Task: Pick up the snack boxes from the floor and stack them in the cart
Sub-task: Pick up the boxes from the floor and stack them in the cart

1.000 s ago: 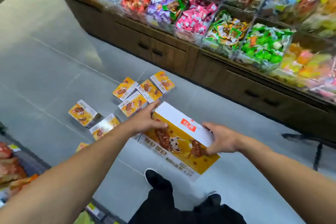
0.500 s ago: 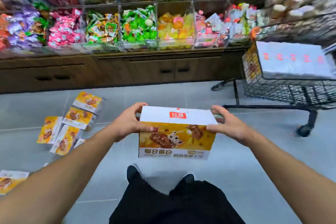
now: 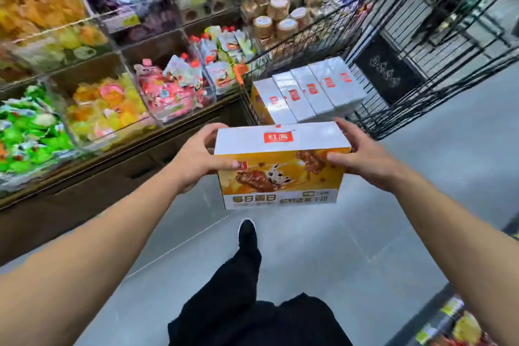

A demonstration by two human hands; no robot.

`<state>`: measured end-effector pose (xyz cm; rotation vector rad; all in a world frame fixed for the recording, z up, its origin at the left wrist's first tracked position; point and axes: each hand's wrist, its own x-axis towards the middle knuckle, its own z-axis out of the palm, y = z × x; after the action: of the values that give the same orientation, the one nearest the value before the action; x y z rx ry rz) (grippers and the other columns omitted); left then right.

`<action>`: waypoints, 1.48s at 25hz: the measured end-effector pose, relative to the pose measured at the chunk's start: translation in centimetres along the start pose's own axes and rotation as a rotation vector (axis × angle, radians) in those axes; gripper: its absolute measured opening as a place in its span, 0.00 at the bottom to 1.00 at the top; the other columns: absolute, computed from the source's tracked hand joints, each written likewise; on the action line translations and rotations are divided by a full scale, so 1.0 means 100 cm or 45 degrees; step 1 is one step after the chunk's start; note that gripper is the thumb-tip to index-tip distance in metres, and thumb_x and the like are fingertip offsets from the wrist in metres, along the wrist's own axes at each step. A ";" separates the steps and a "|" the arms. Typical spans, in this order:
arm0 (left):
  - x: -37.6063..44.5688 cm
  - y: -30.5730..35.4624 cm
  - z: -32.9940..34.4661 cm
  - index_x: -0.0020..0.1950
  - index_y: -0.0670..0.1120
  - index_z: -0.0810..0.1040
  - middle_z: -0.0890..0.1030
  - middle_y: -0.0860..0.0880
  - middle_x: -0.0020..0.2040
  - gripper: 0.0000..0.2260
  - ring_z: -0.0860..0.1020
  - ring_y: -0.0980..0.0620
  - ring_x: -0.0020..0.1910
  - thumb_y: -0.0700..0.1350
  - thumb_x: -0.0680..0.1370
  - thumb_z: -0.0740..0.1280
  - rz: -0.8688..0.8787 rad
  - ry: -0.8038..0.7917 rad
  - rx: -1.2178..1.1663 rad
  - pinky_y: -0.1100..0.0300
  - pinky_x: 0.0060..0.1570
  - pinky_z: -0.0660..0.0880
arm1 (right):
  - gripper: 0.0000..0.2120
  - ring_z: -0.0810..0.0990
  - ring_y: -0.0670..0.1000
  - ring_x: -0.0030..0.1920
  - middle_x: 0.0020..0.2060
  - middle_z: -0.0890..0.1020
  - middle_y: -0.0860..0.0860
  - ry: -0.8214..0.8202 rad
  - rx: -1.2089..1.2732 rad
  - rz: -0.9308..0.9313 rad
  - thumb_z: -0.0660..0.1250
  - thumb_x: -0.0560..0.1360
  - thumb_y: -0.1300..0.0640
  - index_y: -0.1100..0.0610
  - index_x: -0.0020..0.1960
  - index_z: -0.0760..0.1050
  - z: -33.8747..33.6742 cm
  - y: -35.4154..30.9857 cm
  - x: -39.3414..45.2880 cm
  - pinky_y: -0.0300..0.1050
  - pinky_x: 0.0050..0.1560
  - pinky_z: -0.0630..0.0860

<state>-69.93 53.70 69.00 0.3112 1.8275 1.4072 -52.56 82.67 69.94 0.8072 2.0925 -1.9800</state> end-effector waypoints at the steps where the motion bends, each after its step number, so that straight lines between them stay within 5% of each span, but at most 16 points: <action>1: 0.027 0.016 0.005 0.64 0.50 0.71 0.78 0.48 0.60 0.40 0.78 0.52 0.55 0.44 0.54 0.81 0.042 -0.008 0.046 0.53 0.50 0.80 | 0.37 0.79 0.50 0.57 0.65 0.75 0.50 0.039 -0.053 -0.005 0.77 0.68 0.64 0.48 0.71 0.64 -0.019 -0.016 0.015 0.39 0.43 0.81; 4: 0.099 0.059 0.019 0.66 0.50 0.68 0.76 0.51 0.61 0.38 0.76 0.62 0.53 0.37 0.61 0.81 0.167 -0.043 0.250 0.66 0.52 0.77 | 0.43 0.78 0.47 0.59 0.65 0.75 0.48 0.102 -0.289 -0.014 0.79 0.65 0.66 0.52 0.73 0.63 -0.074 -0.053 0.060 0.44 0.52 0.81; 6: 0.137 0.085 0.031 0.67 0.52 0.66 0.75 0.54 0.62 0.39 0.74 0.67 0.55 0.39 0.62 0.81 0.221 -0.053 0.392 0.71 0.51 0.74 | 0.45 0.78 0.42 0.56 0.64 0.73 0.46 0.110 -0.428 0.000 0.79 0.63 0.67 0.53 0.73 0.61 -0.105 -0.071 0.086 0.38 0.51 0.80; 13: 0.242 0.108 0.104 0.73 0.49 0.63 0.71 0.54 0.66 0.46 0.69 0.54 0.63 0.53 0.60 0.81 0.329 0.145 0.871 0.60 0.60 0.66 | 0.51 0.74 0.47 0.58 0.65 0.68 0.44 0.017 -0.791 -0.119 0.82 0.61 0.60 0.45 0.74 0.56 -0.224 -0.086 0.184 0.37 0.54 0.71; 20: 0.320 0.090 0.219 0.71 0.47 0.62 0.70 0.46 0.67 0.44 0.71 0.46 0.64 0.56 0.61 0.78 0.010 0.141 1.129 0.52 0.65 0.69 | 0.51 0.68 0.53 0.67 0.68 0.65 0.51 -0.354 -1.403 -0.157 0.77 0.59 0.52 0.50 0.75 0.54 -0.334 -0.026 0.280 0.46 0.69 0.67; 24: 0.358 0.072 0.262 0.72 0.45 0.61 0.67 0.46 0.69 0.43 0.69 0.45 0.65 0.57 0.64 0.75 -0.111 0.104 1.343 0.53 0.64 0.68 | 0.44 0.71 0.56 0.63 0.64 0.66 0.51 -0.461 -1.664 -0.125 0.74 0.60 0.46 0.53 0.70 0.57 -0.359 0.015 0.308 0.52 0.60 0.75; 29: 0.398 0.053 0.300 0.71 0.46 0.61 0.67 0.47 0.66 0.43 0.68 0.46 0.63 0.61 0.62 0.74 -0.090 -0.002 1.513 0.54 0.63 0.67 | 0.45 0.66 0.55 0.66 0.69 0.64 0.53 -0.582 -1.982 -0.184 0.71 0.65 0.44 0.57 0.74 0.54 -0.378 0.058 0.345 0.49 0.68 0.66; 37: 0.412 0.038 0.318 0.71 0.48 0.61 0.67 0.49 0.66 0.44 0.67 0.48 0.63 0.66 0.62 0.72 -0.182 -0.076 1.540 0.55 0.63 0.67 | 0.43 0.64 0.54 0.64 0.65 0.64 0.52 -0.780 -2.024 -0.244 0.69 0.64 0.38 0.55 0.71 0.56 -0.404 0.083 0.369 0.49 0.69 0.64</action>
<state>-75.48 102.75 52.25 0.7723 2.3837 0.0405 -69.63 131.60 50.46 -0.2914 2.3645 -0.0568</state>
